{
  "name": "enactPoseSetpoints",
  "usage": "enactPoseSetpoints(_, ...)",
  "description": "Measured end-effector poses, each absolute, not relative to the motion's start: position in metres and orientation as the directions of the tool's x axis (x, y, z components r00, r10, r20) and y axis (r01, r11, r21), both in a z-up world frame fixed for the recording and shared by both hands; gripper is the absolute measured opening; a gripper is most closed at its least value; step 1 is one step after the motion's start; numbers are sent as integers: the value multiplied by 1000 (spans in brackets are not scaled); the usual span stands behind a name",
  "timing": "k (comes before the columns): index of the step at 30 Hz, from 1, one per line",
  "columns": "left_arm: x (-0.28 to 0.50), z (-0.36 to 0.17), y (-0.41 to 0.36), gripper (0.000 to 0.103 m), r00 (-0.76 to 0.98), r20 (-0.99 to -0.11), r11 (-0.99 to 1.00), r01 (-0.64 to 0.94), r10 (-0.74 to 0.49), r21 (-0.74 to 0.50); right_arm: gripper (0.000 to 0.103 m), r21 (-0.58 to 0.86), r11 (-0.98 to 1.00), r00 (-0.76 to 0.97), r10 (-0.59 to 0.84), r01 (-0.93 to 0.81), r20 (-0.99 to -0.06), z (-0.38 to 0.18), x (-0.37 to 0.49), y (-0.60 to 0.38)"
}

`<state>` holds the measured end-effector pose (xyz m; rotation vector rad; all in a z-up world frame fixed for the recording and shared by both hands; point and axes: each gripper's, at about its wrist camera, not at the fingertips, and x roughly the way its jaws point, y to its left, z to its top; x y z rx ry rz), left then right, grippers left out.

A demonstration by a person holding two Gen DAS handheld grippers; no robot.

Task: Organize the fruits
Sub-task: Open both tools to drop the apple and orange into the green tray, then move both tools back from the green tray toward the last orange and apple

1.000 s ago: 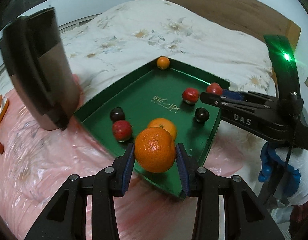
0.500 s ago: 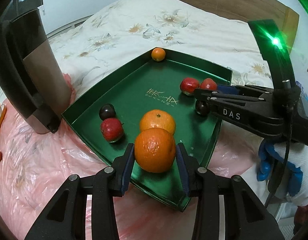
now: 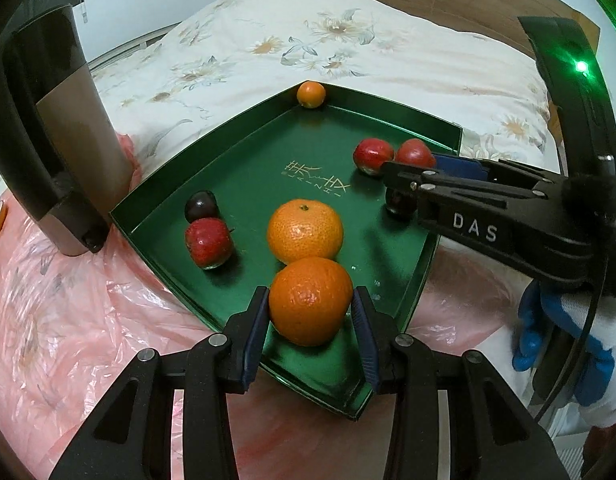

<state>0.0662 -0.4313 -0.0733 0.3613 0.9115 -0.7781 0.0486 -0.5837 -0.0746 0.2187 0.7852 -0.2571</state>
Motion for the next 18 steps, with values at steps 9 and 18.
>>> enactPoseSetpoints(9,60,-61,-432,43,395,-789,666,745,-471,-25,79,103,946,688,-145,306,-711,-72,44,-579)
enactPoseSetpoints(18,55,-44,-425,46,421,-764,671,742,-488,-19,84,114,943,694,-146,314,-705,-64,39,-576)
